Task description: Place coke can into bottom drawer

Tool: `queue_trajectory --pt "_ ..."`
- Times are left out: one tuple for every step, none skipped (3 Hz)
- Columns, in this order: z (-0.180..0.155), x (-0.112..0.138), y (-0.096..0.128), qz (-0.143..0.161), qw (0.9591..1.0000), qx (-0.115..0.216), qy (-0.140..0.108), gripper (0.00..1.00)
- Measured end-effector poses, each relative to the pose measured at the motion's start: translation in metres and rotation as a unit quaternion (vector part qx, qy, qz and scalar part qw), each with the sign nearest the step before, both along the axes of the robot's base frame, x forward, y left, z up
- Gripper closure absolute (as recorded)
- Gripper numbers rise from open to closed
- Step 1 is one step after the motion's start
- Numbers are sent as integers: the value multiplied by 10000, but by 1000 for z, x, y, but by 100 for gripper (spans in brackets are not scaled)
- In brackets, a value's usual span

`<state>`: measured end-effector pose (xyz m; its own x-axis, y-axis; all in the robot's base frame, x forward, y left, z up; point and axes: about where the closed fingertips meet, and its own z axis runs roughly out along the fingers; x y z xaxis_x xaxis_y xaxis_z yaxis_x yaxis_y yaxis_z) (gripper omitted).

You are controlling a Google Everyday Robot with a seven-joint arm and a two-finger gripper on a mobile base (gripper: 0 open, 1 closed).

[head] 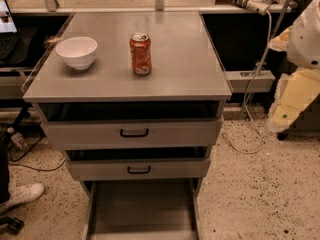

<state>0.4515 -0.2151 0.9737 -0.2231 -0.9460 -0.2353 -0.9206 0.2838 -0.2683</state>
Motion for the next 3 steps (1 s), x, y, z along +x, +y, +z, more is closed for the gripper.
queue_trajectory --pt "-14 41 5 -227 9987 460 -38 0" --pt "-33 81 14 -429 9960 754 205 0" --pt "-34 82 15 -423 9960 756 199 0"
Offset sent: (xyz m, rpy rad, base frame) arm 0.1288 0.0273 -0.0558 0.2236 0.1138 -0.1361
